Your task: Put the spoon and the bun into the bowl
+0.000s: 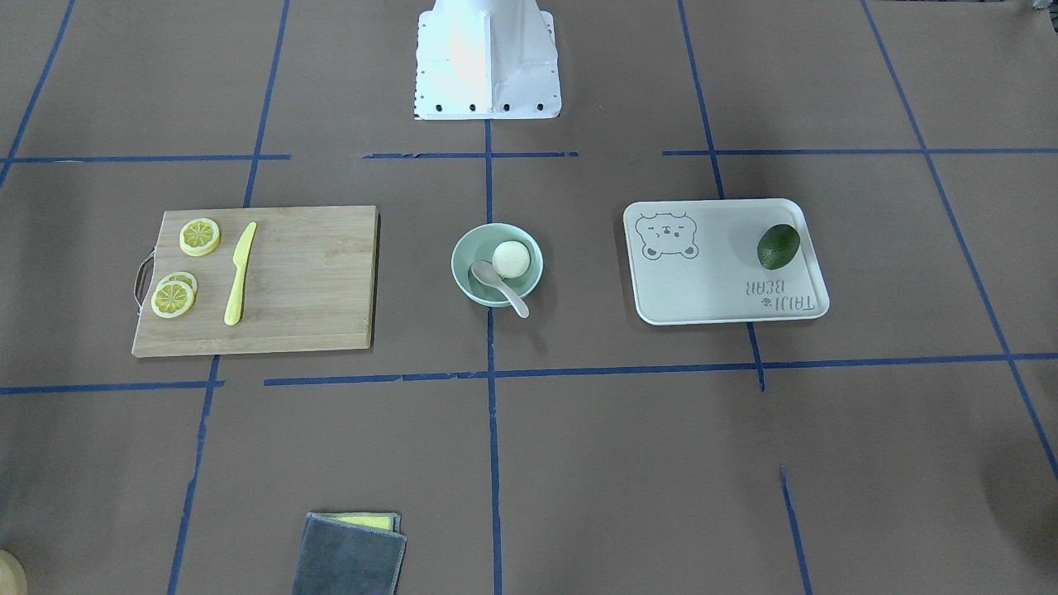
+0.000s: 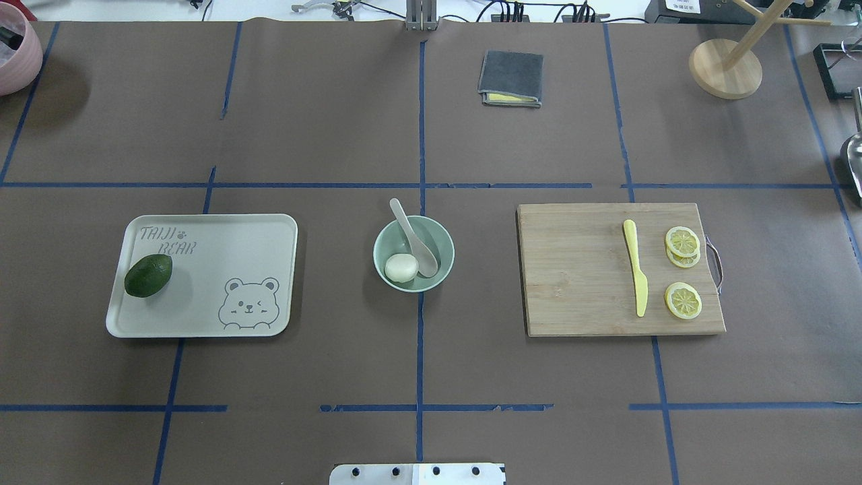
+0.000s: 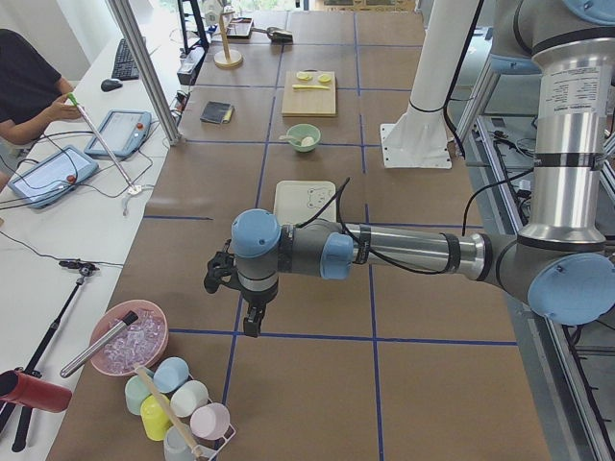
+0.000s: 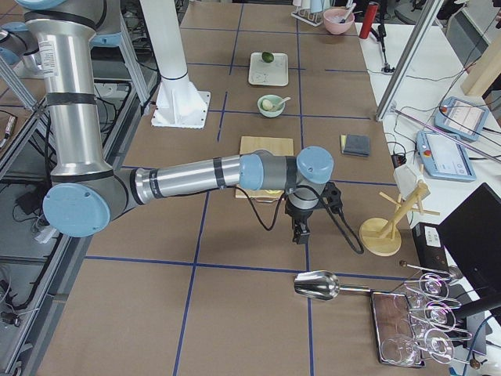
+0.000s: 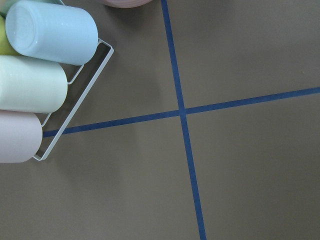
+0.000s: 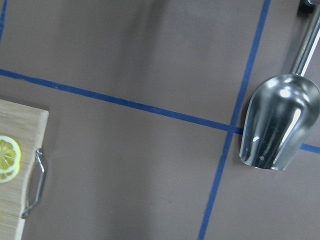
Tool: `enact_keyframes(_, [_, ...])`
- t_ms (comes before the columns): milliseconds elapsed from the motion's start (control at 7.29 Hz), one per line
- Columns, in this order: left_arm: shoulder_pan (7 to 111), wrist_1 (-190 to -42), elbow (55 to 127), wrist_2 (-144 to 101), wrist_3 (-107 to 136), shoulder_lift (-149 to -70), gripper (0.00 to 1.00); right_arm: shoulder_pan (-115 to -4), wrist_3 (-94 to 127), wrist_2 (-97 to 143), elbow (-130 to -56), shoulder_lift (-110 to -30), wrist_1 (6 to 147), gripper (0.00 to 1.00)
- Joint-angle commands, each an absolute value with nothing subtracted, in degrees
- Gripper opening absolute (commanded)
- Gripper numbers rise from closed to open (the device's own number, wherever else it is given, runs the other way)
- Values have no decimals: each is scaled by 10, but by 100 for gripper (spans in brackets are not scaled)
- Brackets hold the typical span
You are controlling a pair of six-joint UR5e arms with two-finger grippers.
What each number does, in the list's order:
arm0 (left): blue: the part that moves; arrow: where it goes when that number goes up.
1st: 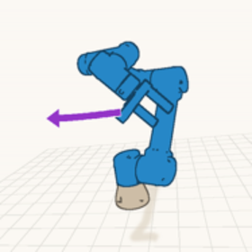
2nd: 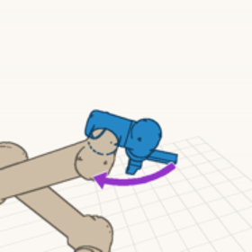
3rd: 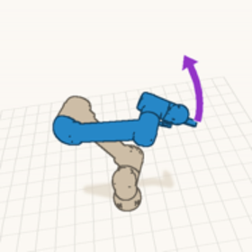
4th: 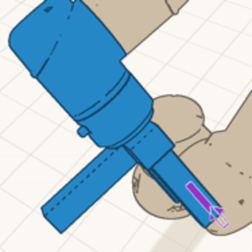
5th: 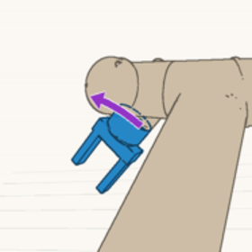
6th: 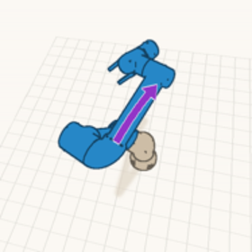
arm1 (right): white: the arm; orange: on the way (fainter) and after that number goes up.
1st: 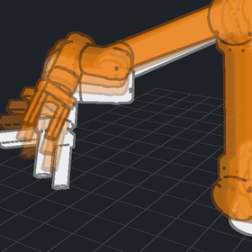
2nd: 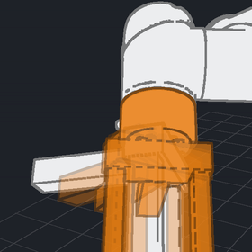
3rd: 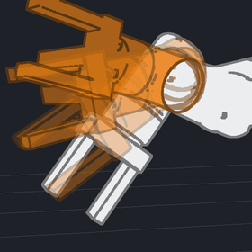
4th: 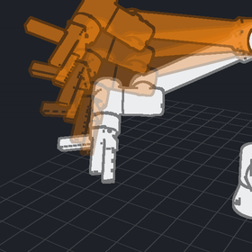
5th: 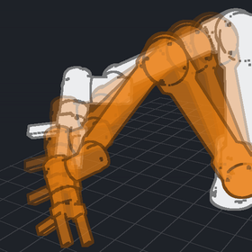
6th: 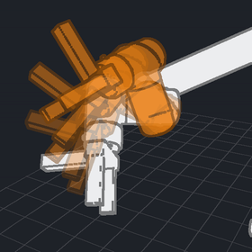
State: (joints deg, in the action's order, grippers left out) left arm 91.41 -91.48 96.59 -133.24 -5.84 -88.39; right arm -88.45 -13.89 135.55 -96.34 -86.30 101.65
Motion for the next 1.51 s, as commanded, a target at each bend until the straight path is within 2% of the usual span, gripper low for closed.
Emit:
enact_keyframes(0, [914, -915, 965, -1332, -57, -884, 100, -908, -167, 1351, -931, -866, 1016, 100])
enact_keyframes(548, [914, -919, 934, -1332, -62, -868, 100, -915, -103, 1356, -919, -869, 987, 100])
enact_keyframes(1371, [914, -918, 933, -1334, -54, -868, 100, -917, -92, 1389, -913, -887, 971, 100])
